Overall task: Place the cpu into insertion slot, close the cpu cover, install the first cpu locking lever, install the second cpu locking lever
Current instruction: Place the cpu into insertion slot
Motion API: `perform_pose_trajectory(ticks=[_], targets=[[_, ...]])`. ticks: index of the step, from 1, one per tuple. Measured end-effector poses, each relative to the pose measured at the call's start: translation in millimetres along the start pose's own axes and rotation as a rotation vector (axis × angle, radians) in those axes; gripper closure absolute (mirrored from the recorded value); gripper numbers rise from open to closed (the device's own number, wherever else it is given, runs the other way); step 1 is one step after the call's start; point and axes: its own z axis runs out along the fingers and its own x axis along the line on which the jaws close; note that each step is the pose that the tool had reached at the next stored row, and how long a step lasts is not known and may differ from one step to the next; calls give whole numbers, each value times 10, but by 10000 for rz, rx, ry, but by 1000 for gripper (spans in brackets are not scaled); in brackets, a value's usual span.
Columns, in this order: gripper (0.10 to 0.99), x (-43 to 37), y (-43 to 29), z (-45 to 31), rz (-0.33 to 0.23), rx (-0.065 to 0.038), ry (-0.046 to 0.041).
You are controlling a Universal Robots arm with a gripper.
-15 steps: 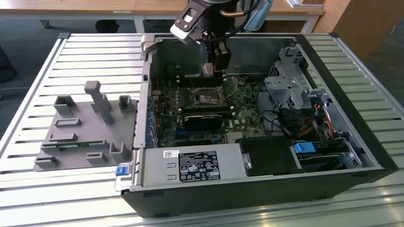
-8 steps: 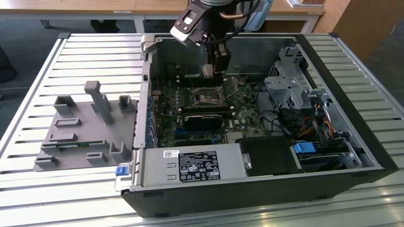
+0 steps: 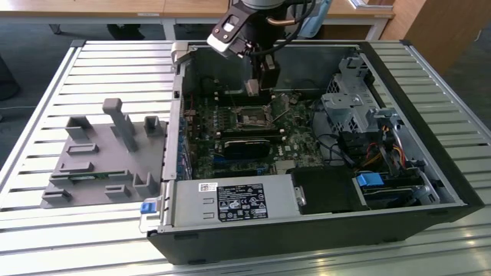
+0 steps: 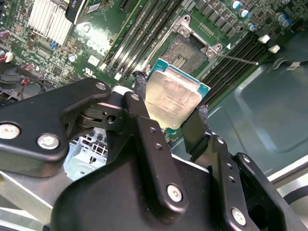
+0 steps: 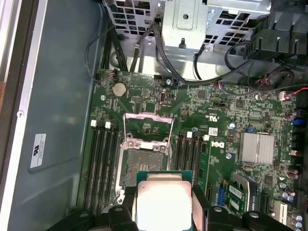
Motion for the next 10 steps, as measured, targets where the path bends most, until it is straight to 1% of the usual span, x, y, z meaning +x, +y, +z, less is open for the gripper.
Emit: perform_pose_trajectory(ticks=[10], targets=[[545, 0, -2, 23, 9, -1, 0]])
